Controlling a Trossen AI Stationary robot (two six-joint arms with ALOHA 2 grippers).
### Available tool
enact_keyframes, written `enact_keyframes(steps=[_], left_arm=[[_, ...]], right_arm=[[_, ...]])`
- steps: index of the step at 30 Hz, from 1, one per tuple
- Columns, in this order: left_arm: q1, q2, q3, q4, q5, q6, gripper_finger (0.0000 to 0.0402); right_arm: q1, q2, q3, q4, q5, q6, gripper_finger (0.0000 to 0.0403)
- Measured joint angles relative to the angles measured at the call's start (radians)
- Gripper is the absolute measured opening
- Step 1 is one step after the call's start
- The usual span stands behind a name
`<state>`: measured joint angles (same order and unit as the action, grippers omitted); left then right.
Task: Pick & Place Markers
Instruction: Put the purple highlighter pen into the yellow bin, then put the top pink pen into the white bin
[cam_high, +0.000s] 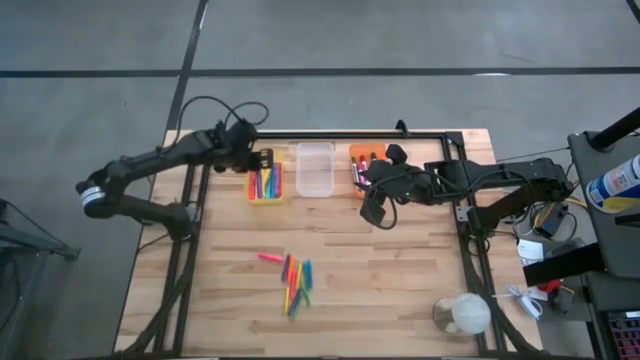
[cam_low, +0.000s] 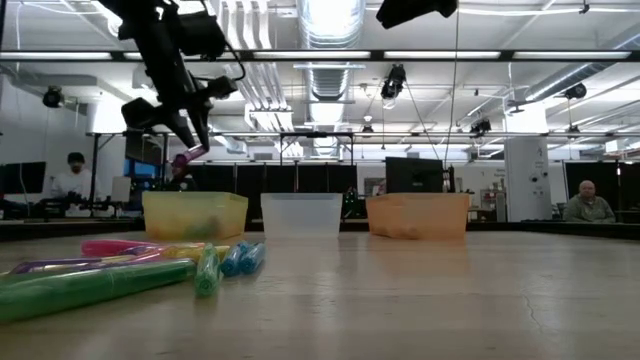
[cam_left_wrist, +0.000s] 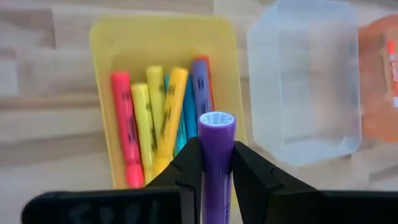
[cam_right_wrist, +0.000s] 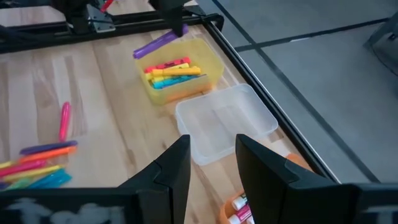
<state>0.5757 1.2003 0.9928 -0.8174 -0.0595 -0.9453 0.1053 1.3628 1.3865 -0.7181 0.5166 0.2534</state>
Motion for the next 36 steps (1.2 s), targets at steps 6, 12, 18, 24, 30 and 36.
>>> enact_keyframes(steps=[6,12,18,24,30,36], left_arm=[[0.089,0.053,0.0,0.075,0.059,0.136,0.006],[0.114,0.131,0.0,0.134,0.08,0.099,0.0066],[0.117,0.21,0.002,0.137,0.094,0.127,0.0101],[0.118,0.252,0.002,0.136,0.088,0.158,0.0144],[0.112,0.211,0.015,0.126,0.129,0.174,0.0152],[-0.006,0.095,0.035,0.128,0.173,0.25,0.0153]], right_arm=[[-0.002,0.0,0.0,0.0,0.0,-0.04,0.0121],[-0.002,0.0,0.0,0.003,0.0,-0.048,0.0121],[-0.002,0.0,0.0,0.004,0.0,-0.048,0.0121],[-0.001,-0.001,0.0,0.003,0.0,-0.045,0.0121],[-0.001,-0.001,0.0,0.003,0.0,-0.045,0.0121],[-0.001,-0.001,0.0,0.003,0.0,-0.053,0.0121]])
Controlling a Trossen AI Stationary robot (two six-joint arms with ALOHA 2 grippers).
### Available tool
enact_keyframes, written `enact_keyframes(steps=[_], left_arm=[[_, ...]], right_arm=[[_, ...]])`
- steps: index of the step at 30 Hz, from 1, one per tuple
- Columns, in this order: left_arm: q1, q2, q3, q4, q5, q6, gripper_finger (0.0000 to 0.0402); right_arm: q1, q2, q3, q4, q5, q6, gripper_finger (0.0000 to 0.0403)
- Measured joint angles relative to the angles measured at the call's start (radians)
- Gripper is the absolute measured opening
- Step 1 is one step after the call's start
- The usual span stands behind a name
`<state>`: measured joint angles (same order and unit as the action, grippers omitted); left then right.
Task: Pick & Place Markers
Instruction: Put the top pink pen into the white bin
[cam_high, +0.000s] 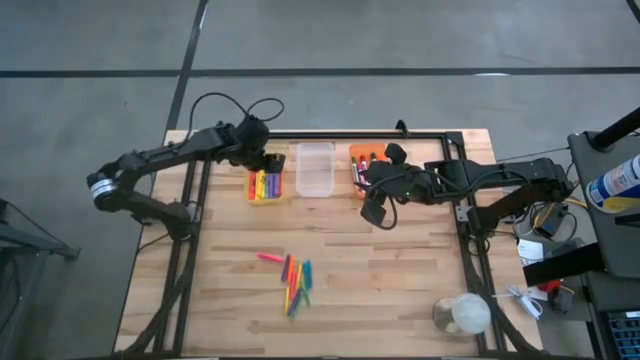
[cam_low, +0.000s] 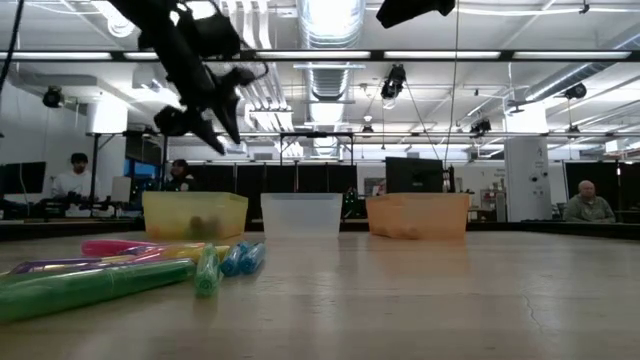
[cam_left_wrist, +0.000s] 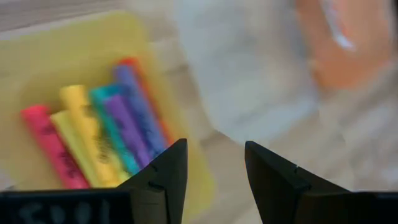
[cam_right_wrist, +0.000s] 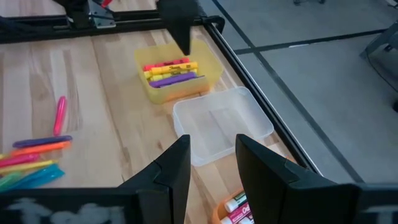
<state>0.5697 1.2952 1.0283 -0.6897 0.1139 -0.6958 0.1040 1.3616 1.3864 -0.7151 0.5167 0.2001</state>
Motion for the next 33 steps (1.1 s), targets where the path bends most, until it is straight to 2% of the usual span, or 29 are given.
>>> enact_keyframes(steps=[8,10,13,17,24,33], left_arm=[[-0.314,-0.105,0.0,-0.04,-0.008,0.087,0.0153],[-0.403,-0.113,0.0,-0.068,-0.028,0.144,0.0153],[-0.503,-0.104,-0.001,-0.147,-0.052,0.15,0.0153],[-0.594,-0.077,-0.002,-0.204,-0.066,0.132,0.0153],[-0.728,0.011,-0.037,-0.173,-0.089,0.212,0.0153],[-0.782,0.113,-0.086,-0.14,-0.133,0.351,0.0153]], right_arm=[[0.0,0.0,-0.001,-0.005,0.0,0.005,0.0121],[0.0,0.0,-0.001,-0.004,0.0,0.028,0.0121],[0.0,0.0,-0.001,-0.004,0.0,0.06,0.0121],[0.0,0.0,-0.001,-0.004,0.0,0.081,0.0121],[0.0,0.0,-0.006,-0.004,0.0,0.089,0.0121],[0.01,0.0,-0.014,-0.004,-0.001,0.14,0.0121]])
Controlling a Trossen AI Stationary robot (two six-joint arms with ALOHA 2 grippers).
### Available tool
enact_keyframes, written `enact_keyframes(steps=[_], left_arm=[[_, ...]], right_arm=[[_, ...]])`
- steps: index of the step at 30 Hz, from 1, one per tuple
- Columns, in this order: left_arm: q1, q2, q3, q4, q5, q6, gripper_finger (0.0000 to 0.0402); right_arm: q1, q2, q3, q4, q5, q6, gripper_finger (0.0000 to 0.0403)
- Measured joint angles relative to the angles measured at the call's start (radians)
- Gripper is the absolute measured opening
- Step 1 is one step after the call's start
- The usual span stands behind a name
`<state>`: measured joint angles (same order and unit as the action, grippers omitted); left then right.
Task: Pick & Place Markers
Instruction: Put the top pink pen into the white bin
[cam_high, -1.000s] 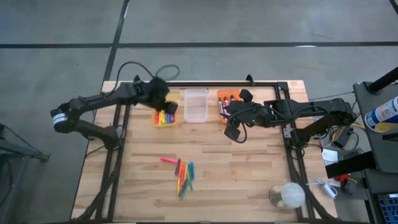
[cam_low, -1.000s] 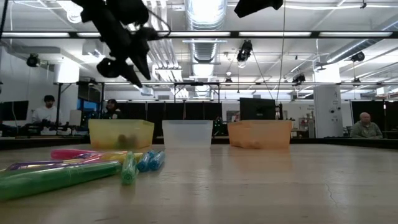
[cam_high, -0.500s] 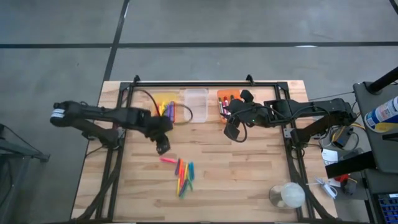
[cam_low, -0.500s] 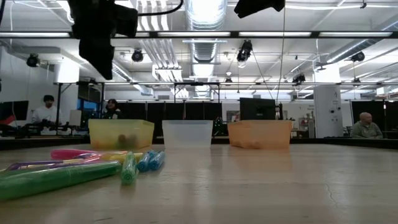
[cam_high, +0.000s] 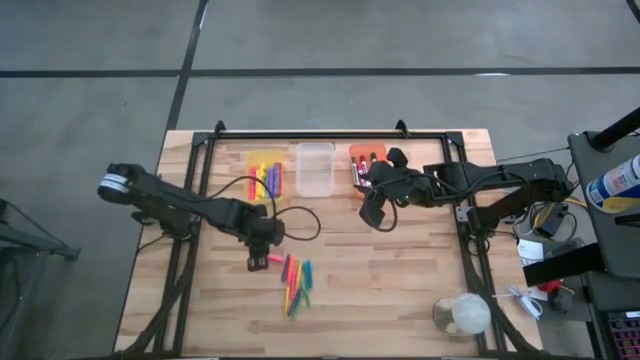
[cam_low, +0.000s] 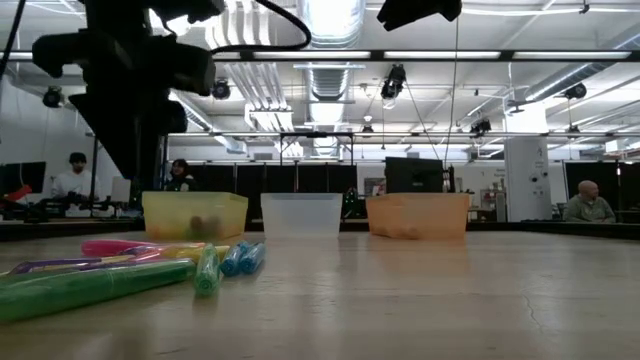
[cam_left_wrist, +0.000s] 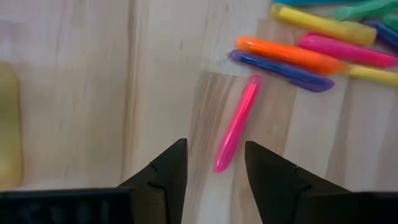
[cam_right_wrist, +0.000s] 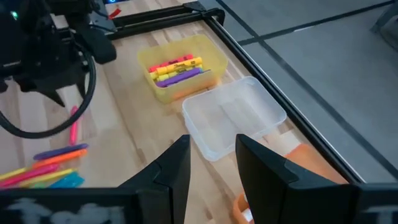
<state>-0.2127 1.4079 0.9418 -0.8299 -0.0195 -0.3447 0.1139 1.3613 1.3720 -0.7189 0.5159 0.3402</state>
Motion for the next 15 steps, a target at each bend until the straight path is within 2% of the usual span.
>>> enact_keyframes(steps=[12,15], left_arm=[[-0.012,0.117,-0.04,0.181,0.004,0.065,0.0153],[-0.016,0.137,-0.055,0.187,0.05,0.087,0.0153]], right_arm=[[0.026,-0.032,0.0,-0.005,0.0,-0.056,0.0121],[0.025,-0.046,0.0,-0.006,0.001,-0.059,0.0121]])
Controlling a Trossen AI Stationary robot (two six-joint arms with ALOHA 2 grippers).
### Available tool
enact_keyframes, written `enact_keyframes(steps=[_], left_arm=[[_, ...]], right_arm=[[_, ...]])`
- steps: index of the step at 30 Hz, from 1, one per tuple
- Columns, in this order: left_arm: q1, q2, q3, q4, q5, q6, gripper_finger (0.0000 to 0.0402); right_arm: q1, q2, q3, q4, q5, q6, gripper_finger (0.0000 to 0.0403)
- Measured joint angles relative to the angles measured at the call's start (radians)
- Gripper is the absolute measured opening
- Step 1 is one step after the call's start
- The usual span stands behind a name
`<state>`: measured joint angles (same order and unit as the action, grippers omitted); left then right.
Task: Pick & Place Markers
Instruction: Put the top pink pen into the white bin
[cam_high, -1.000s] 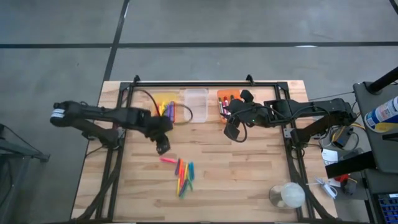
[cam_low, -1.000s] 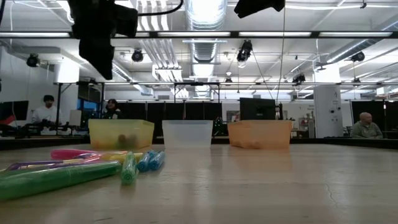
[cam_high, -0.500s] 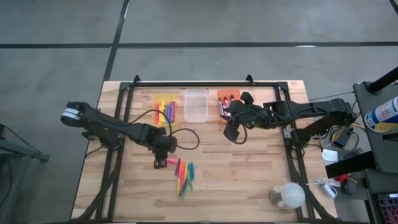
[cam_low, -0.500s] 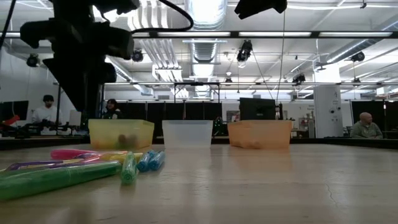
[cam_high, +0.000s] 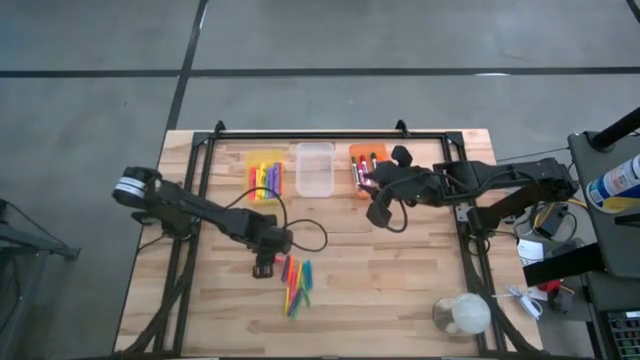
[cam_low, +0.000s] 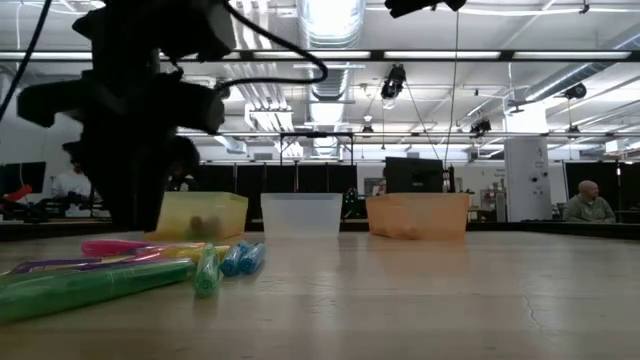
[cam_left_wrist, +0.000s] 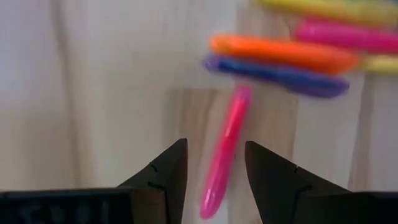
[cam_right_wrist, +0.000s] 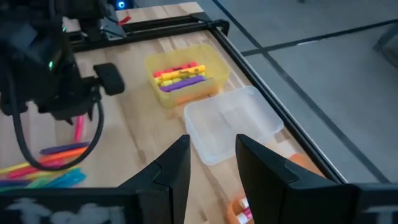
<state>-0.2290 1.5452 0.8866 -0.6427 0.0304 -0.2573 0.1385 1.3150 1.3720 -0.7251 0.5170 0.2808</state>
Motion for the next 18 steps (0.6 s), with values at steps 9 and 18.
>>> enact_keyframes(steps=[9,18], left_arm=[[-0.018,0.044,-0.027,0.037,0.02,-0.002,0.0153],[-0.036,0.116,-0.021,0.042,-0.017,-0.046,0.0145]], right_arm=[[-0.015,-0.018,0.0,0.0,0.025,-0.023,0.0121],[-0.015,-0.016,0.0,0.0,0.061,-0.057,0.0121]])
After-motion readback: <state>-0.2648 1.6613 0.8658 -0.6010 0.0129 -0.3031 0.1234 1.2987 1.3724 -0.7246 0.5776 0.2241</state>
